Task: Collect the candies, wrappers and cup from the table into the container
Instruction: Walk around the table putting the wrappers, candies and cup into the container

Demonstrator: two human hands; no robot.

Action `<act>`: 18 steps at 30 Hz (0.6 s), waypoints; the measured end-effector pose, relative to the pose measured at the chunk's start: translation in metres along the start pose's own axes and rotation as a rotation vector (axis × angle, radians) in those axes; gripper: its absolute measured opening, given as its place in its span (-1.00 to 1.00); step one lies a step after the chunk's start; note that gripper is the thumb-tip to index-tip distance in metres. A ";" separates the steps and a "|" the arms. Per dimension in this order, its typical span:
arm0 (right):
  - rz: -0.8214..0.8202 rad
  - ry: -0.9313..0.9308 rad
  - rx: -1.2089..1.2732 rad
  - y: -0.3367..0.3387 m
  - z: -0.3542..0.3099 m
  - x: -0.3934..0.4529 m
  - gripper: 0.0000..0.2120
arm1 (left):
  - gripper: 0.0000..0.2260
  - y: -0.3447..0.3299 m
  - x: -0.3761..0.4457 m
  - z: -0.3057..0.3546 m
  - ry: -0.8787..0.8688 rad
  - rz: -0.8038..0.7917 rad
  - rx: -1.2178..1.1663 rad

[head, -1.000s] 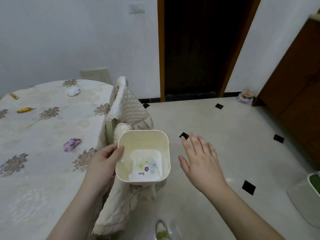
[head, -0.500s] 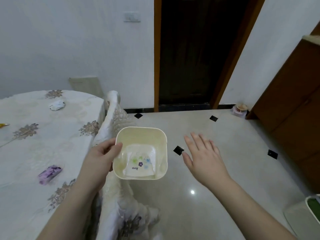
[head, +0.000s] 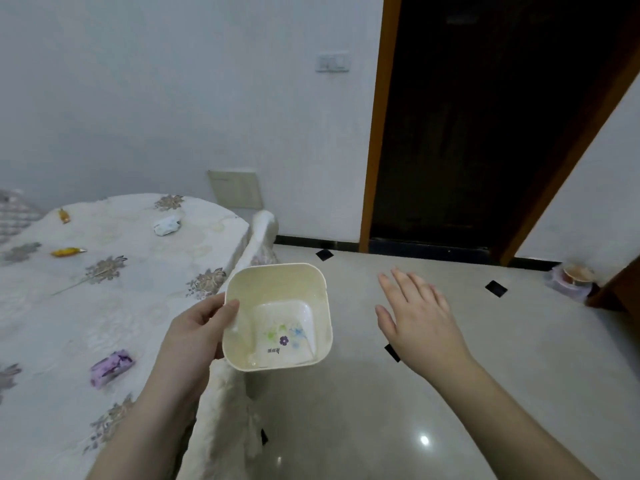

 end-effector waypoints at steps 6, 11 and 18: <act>0.009 0.152 -0.014 0.029 0.020 0.066 -0.48 | -0.83 0.000 -0.002 0.011 -0.024 0.197 -0.089; 0.011 0.307 0.007 0.040 -0.013 0.103 -0.49 | -0.82 0.027 -0.012 0.022 -0.023 0.335 -0.078; 0.019 0.530 0.007 0.045 -0.091 0.135 -0.48 | -0.83 0.074 -0.038 0.017 -0.041 0.551 -0.167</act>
Point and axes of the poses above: each hand's wrist, its own x-axis towards the middle knuckle, its own y-axis out of the back of the hand, z = x × y, the point moved 6 cm from there along x, towards the middle knuckle, and after that the axes turned 12 degrees about -z, right-handed, at the moved point
